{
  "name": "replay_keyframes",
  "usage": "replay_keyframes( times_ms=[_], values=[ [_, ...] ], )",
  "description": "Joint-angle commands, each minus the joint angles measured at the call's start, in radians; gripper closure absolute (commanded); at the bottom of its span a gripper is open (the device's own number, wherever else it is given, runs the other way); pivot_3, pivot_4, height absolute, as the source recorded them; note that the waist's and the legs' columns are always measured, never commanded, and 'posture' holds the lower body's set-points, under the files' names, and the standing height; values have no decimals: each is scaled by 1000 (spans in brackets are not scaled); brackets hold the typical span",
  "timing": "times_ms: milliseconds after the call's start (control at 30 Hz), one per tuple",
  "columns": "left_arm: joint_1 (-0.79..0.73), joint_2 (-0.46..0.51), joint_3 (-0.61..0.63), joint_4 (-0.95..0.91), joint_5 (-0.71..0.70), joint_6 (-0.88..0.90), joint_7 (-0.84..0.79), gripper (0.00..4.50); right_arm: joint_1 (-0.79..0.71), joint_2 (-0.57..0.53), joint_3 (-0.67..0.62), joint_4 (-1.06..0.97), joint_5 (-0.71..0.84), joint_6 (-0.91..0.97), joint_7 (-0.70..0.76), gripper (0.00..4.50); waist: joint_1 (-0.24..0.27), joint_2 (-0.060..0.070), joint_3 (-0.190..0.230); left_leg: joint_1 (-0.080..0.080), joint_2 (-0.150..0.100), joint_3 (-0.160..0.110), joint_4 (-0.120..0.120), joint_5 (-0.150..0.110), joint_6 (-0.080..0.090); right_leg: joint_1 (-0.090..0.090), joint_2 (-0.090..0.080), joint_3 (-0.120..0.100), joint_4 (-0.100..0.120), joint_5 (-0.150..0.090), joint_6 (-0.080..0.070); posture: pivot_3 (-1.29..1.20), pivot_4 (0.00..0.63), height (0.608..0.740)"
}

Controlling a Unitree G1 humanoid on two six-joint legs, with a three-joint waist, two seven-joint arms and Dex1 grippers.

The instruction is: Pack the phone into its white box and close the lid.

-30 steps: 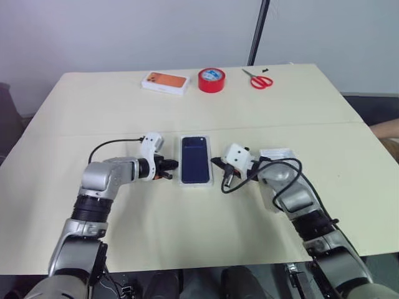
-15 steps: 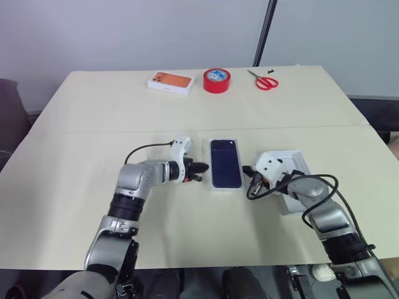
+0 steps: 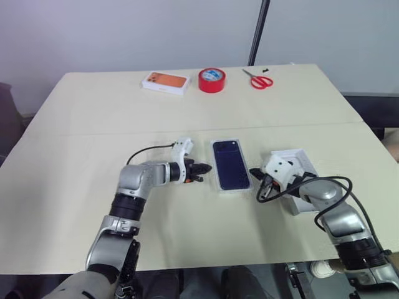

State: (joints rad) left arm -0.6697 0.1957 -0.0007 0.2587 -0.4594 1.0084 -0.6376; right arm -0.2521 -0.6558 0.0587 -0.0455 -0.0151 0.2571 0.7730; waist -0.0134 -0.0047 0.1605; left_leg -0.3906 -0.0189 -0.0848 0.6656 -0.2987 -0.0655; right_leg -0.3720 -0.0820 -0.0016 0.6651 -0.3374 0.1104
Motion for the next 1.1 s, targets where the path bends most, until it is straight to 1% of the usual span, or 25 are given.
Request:
replay_keyframes(
  times_ms=[33,133,167,200,333,367,400,467,500,567,633,700,767,833,900,1000,1100],
  values=[
    [16,70,79,-47,-36,-55,-45,4433,6,-32,-58,-37,31,-10,5,4500,-4,0,0,0,0,0,0,0,0,0,0,0,0,0,0,0,150,740],
    [14,130,128,-9,-49,-96,-72,4433,17,-43,-106,-63,107,63,36,4500,-4,0,0,0,1,0,-1,0,0,-1,1,0,0,0,0,0,150,740],
    [11,146,145,-2,-60,-106,-85,3904,19,-48,-121,-73,123,82,39,3951,-3,0,0,0,1,0,0,0,0,0,1,0,0,0,0,0,150,740],
    [13,164,147,-2,-58,-124,-102,3604,19,-52,-134,-87,140,103,43,3676,-2,0,0,0,1,0,0,0,0,0,0,0,0,0,0,0,150,740],
    [30,215,160,-49,-65,-212,-177,1547,25,-64,-166,-168,178,170,37,1649,3,0,0,0,1,0,0,0,0,0,0,0,0,0,0,0,150,740],
    [48,239,165,-76,-74,-244,-225,1127,37,-64,-185,-196,198,217,27,1173,3,0,0,0,1,0,0,0,0,0,0,0,0,0,0,0,150,740],
    [66,259,168,-100,-78,-283,-268,1088,53,-62,-210,-218,207,247,7,623,2,0,0,0,1,0,0,0,0,0,0,0,0,0,0,0,150,740],
    [97,294,166,-129,-76,-346,-329,1088,96,-44,-260,-273,233,328,-43,623,3,0,0,0,1,0,-1,0,0,0,0,0,-1,0,0,0,150,740],
    [117,307,160,-143,-59,-407,-353,1088,134,-45,-265,-321,243,344,-43,623,3,0,0,0,1,0,-1,0,0,0,0,0,-1,0,0,0,150,740],
    [148,331,146,-154,-43,-475,-391,1088,192,-59,-257,-397,240,374,-51,623,2,0,0,0,1,0,-1,0,0,0,0,0,-1,0,0,0,150,740],
    [174,343,141,-159,-27,-555,-413,1088,216,-47,-271,-438,240,435,-94,623,1,0,0,0,1,0,-1,0,0,0,0,1,0,0,0,0,150,740],
    [196,354,138,-167,-41,-583,-456,1088,229,-15,-292,-460,241,501,-157,623,0,0,0,0,1,0,-1,0,1,0,0,1,0,0,0,0,150,740],
    [220,353,150,-173,-86,-590,-516,1088,259,-4,-285,-487,210,532,-212,623,0,0,0,0,1,0,-1,-1,2,0,1,1,0,0,0,0,150,740],
    [256,374,132,-192,-63,-642,-560,1088,275,9,-279,-536,208,580,-252,623,0,0,0,0,1,0,-2,-1,2,-1,1,1,0,0,0,0,150,740],
    [284,384,118,-212,-51,-686,-595,1088,266,9,-266,-576,208,642,-282,623,0,1,0,0,1,1,-2,-1,2,-1,1,1,0,0,0,0,150,740],
    [318,405,97,-238,-42,-742,-649,1088,208,-18,-220,-599,198,806,-327,623,-3,1,0,0,1,1,-2,-3,5,0,1,2,0,0,0,0,150,740],
    [330,417,79,-257,-38,-771,-673,1088,153,-50,-191,-608,228,945,-315,623,1,1,0,1,1,0,-2,-3,6,0,1,2,0,0,0,0,150,740]
  ],
)
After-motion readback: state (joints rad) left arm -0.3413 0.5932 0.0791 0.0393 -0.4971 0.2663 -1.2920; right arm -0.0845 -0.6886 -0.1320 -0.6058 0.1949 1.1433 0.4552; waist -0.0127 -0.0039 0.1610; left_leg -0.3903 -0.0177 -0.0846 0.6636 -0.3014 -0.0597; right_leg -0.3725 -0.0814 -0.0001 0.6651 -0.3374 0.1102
